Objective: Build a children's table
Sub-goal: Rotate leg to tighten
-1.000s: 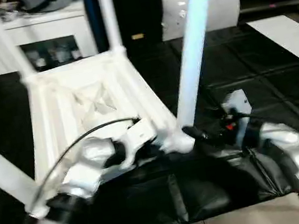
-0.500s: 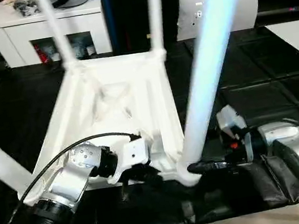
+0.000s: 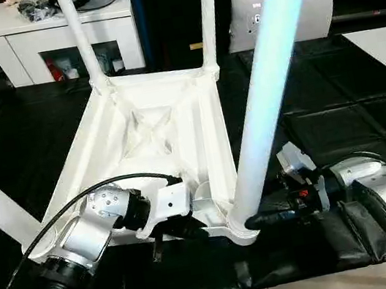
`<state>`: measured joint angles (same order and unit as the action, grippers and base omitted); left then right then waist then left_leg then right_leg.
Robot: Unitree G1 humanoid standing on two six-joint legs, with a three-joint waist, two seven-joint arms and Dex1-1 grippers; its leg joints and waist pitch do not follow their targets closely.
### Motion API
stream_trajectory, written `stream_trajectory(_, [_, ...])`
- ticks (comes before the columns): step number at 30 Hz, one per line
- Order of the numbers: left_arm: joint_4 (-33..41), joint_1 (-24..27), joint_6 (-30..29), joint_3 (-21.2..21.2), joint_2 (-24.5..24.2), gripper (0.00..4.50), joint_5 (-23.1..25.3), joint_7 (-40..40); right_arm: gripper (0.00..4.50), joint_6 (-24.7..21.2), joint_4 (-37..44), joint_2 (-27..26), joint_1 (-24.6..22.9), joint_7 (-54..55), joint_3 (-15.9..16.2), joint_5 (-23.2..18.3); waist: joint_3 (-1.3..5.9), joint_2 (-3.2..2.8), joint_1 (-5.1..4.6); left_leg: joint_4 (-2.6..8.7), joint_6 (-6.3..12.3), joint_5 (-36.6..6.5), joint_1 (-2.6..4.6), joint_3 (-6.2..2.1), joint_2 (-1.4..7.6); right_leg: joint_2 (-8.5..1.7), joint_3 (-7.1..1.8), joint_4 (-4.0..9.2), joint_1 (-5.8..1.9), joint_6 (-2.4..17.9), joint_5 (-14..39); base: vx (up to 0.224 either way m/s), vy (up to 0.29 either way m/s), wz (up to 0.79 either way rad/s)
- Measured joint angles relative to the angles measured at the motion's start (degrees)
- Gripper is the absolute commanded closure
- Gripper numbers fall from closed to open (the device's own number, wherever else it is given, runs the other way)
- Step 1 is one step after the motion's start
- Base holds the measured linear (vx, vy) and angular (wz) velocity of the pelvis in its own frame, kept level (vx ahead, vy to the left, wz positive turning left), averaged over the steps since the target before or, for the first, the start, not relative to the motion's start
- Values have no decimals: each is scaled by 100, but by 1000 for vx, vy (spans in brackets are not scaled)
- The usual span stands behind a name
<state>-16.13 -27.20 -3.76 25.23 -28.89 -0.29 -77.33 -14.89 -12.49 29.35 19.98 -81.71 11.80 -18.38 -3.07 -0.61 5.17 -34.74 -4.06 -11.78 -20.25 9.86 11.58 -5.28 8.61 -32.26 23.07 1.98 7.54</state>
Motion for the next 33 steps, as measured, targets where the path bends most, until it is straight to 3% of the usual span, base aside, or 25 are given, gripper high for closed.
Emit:
stream_trajectory(5, [0,0,9,3,-9,450,-3,-58,245,-4,-11,-15,1,-6,6,1,0,0,4,0,0,0,0,0,0,0,0,0,0,-1,1,0,0,0])
stream_trajectory(11, [1,-1,-112,-20,-1,450,-11,-41,256,-194,22,-74,-9,60,-17,-28,1,1,0,0,-5,5,2,0,0,0,0,-1,-2,-1,1,0,0,0])
stream_trajectory(16, [12,-40,-906,-251,207,450,-3,408,257,-721,246,-388,-123,944,-246,-83,1,0,-69,0,-12,23,18,1,0,0,1,-7,-9,-1,0,0,0,0])
stream_trajectory(17, [13,-42,-1008,-282,244,450,0,508,257,-790,293,-427,-126,1118,-265,-55,1,1,-104,-1,-14,27,19,1,0,0,3,-7,-10,-1,1,0,0,0])
stream_trajectory(20, [8,-64,-1470,-467,466,450,133,1132,257,-946,324,-926,-130,2143,-528,195,-1,1,-357,-14,-23,32,20,-5,6,1,27,3,-12,-2,1,0,0,0])
stream_trajectory(24, [-77,-123,-2064,-700,1054,450,269,2073,257,-1008,269,-1543,-73,3520,-839,550,-2,-8,-657,-21,-23,32,3,-41,35,-4,142,109,-37,-3,1,0,0,0])
stream_trajectory(30, [-371,-355,-2532,-934,1914,450,483,3455,259,-1148,78,-2453,248,5508,-1176,958,-6,-21,-929,-21,-13,26,-36,-88,25,-7,187,189,-44,-4,0,0,0,0])
stream_trajectory(33, [-510,-482,-2549,-920,2233,450,653,3936,259,-963,-73,-2764,360,6187,-1315,1133,-6,-20,-972,-18,0,16,-79,-90,15,-7,171,189,-15,-4,-6,0,0,0])
